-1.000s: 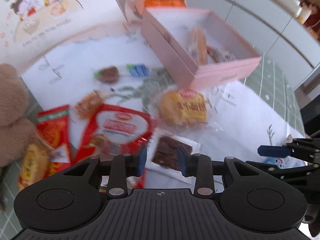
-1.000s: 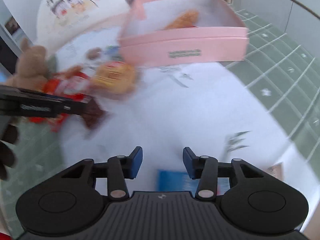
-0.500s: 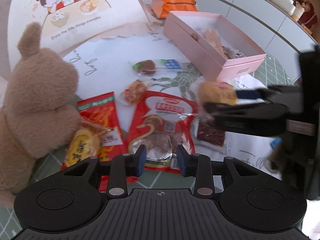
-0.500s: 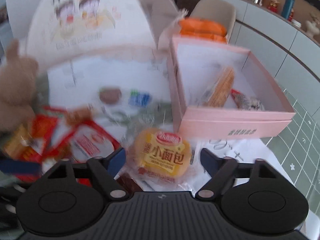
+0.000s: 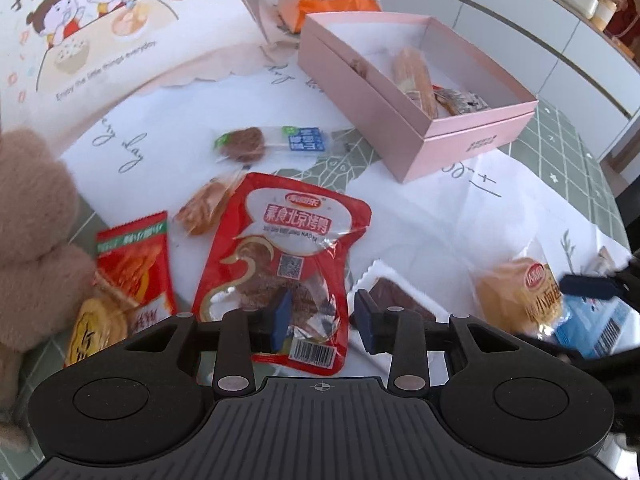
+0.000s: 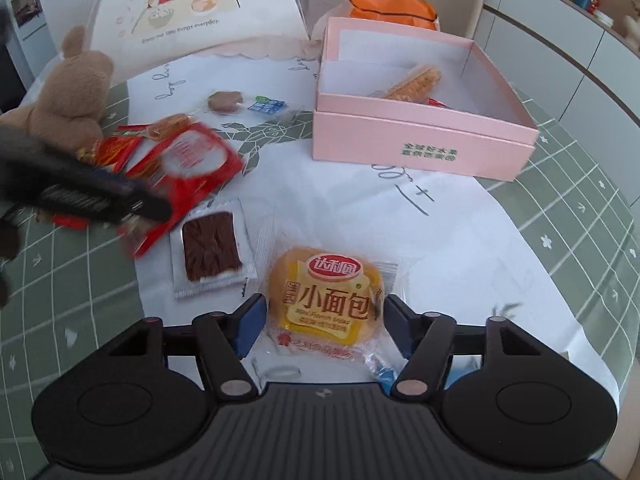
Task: Organize snacks
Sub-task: 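Grasp the yellow round cracker packet with the left tool while the right tool approaches the yellow bun, then grasp the yellow bun with the right tool while the left tool drops the cracker into the box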
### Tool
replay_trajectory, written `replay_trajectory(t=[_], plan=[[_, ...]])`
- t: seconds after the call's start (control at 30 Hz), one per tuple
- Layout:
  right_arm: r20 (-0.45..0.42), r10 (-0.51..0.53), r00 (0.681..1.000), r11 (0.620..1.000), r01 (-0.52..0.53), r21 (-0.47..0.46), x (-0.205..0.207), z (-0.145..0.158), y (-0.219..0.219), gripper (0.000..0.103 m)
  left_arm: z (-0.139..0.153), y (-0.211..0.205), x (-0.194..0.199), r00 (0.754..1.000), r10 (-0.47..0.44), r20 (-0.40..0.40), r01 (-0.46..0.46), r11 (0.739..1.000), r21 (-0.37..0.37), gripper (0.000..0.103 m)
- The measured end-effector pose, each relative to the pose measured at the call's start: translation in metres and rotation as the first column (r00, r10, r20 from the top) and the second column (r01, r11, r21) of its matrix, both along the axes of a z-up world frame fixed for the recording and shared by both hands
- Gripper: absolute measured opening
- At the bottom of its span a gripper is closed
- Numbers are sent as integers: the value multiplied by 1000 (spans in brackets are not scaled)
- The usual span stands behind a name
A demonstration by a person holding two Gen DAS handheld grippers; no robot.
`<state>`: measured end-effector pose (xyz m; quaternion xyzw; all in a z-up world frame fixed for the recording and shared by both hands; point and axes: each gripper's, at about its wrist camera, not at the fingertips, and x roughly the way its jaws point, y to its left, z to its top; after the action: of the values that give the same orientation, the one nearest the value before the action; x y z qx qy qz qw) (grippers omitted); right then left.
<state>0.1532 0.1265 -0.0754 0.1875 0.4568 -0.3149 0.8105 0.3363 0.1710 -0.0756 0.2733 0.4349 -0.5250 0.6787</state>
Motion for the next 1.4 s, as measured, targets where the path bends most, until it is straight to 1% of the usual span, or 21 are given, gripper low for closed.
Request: replay_trajectory(t=[0.03, 0.13, 0.23, 0.33, 0.43, 0.5, 0.57, 0.63, 0.67, 0.73, 0.8, 0.83, 0.9, 0.93, 1.0, 1.07, 1.1, 1.23, 1.3, 1.37, 1.4], plan=[[12, -18, 1000, 1000, 18, 15, -7, -1, 0, 73, 0, -3, -1, 1000, 0, 6, 0, 1000, 3, 39], [37, -52, 998, 998, 51, 39, -22, -1, -5, 73, 3, -11, -1, 1000, 22, 19, -22, 1000, 13, 38], [70, -76, 995, 997, 74, 29, -34, 2, -8, 76, 13, -14, -2, 1000, -4, -8, 4, 1000, 16, 39], [104, -106, 989, 994, 102, 44, -37, -2, -16, 78, 23, -5, -1, 1000, -24, 2, 23, 999, 28, 39], [118, -155, 981, 987, 149, 58, -29, -9, -19, 81, 31, 14, 11, 996, -34, 77, 31, 999, 34, 39], [110, -190, 976, 981, 184, 59, -22, -11, -15, 81, 34, 30, 29, 994, -15, 111, 12, 1000, 27, 39], [75, -207, 975, 978, 204, 45, -12, -13, -6, 80, 31, 44, 50, 988, 25, 151, -29, 999, 23, 39], [58, -236, 970, 972, 235, 29, -7, -14, 4, 81, 25, 52, 66, 978, 61, 197, -72, 996, 49, 38], [56, -242, 969, 970, 240, 30, -6, -16, 7, 81, 20, 57, 73, 977, 80, 200, -94, 994, 60, 37], [41, -257, 966, 966, 257, 11, -4, -18, 13, 81, 13, 63, 85, 979, 106, 174, -118, 991, 61, 46], [23, -266, 964, 964, 266, 13, -3, -16, 17, 81, 9, 62, 85, 982, 105, 154, -114, 992, 50, 61], [21, -263, 965, 965, 262, 22, -4, -15, 19, 81, 10, 60, 82, 985, 98, 143, -106, 993, 47, 62], [9, -245, 969, 969, 245, 20, -5, -12, 24, 78, 11, 57, 72, 993, 65, 98, -68, 997, 28, 60], [3, -234, 972, 972, 234, 13, -6, -10, 26, 75, 11, 56, 67, 996, 45, 74, -47, 999, 21, 59], [-6, -213, 977, 977, 213, -3, -7, -6, 30, 67, 12, 49, 49, 999, -10, 40, 9, 1000, 18, 48], [-2, -195, 981, 981, 195, -20, -10, 0, 33, 57, 13, 42, 30, 998, -64, 16, 64, 998, 12, 48], [5, -193, 981, 981, 193, -29, -13, 4, 33, 56, 12, 37, 20, 996, -91, -4, 91, 996, 12, 49], [47, -243, 969, 968, 245, -54, -37, 16, 26, 57, 4, 22, -11, 981, -166, -100, 169, 986, 13, 47], [46, -265, 963, 962, 267, -61, -48, 16, 19, 62, -3, 18, -26, 970, -205, -131, 210, 978, 19, 47], [50, -285, 957, 955, 288, -75, -57, 16, 14, 71, -5, 16, -37, 967, -228, -109, 231, 973, 12, 46], [56, -288, 956, 953, 291, -79, -60, 15, 12, 72, -5, 15, -40, 966, -235, -109, 238, 971, 13, 46]])
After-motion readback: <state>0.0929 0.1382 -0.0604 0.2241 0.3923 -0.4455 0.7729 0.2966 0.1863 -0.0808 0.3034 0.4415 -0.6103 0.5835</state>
